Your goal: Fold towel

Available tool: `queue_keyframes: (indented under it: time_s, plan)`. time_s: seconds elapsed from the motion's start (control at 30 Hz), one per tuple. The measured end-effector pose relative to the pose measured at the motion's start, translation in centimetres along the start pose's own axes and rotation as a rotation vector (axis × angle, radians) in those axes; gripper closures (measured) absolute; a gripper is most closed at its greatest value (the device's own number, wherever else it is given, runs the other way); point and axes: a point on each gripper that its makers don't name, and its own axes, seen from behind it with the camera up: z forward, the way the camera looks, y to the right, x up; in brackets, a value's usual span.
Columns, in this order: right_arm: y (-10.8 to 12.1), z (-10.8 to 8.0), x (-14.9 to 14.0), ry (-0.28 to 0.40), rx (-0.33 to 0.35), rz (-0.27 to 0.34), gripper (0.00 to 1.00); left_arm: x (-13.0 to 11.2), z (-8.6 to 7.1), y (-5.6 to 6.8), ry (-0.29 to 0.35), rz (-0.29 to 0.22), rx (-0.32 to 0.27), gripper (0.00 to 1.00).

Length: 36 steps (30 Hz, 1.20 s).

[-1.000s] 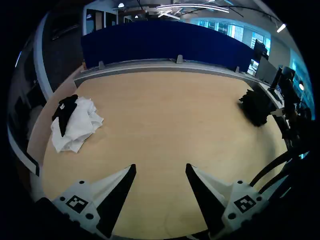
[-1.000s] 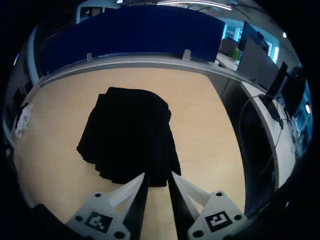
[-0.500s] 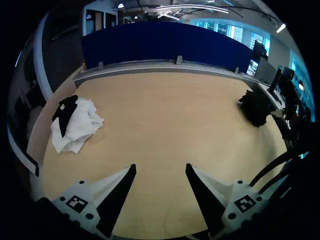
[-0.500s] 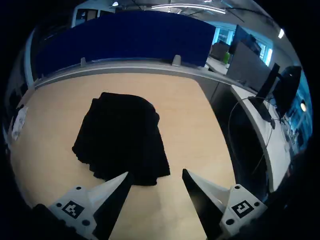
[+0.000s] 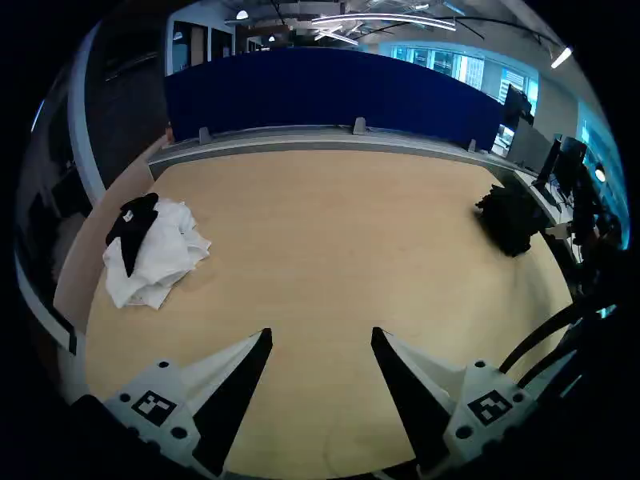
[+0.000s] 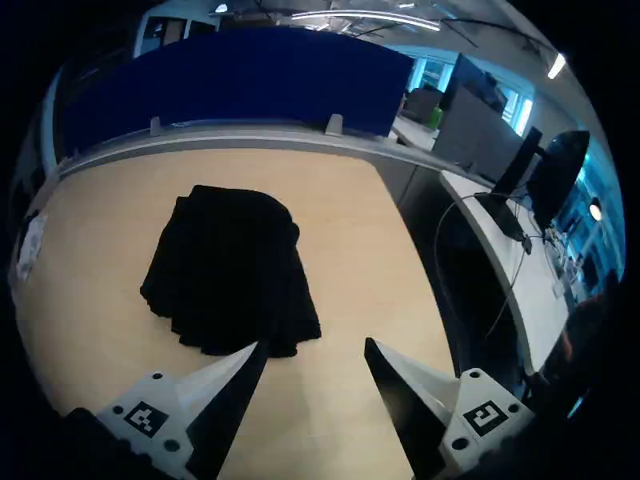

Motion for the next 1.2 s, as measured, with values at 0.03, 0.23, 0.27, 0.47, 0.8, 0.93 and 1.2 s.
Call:
queue_keyframes:
  time_s: [0.03,0.23,0.27,0.47,0.8,0.93,1.2]
  plan:
    - [-0.1,-0.2,0.1,0.005,0.001,0.005,0.07,0.0,0.0,-0.1,0.002,-0.001,-0.001,0.08]
    - [-2.0,-2.1,2.1,0.078,0.035,0.042,0.07,0.4,0.0,-0.8,0.020,-0.007,-0.004,0.08]
    - [-2.4,-2.5,2.6,0.092,0.043,0.047,0.07,0.5,0.0,-0.9,0.023,-0.009,-0.005,0.08]
    - [-5.7,-4.2,5.9,0.186,0.094,0.044,0.05,0.8,-0.2,-1.6,0.038,-0.016,-0.010,0.08]
    - [-9.3,-0.2,10.4,0.231,0.150,0.015,0.02,0.9,-0.8,-2.6,0.040,-0.015,0.018,0.08]
    - [-9.9,1.9,11.4,0.226,0.162,0.018,0.02,1.1,-1.1,-3.2,0.041,-0.029,0.036,0.08]
    - [-10.1,5.3,12.8,0.209,0.180,0.011,0.02,1.1,-1.1,-4.1,0.034,-0.054,0.077,0.08]
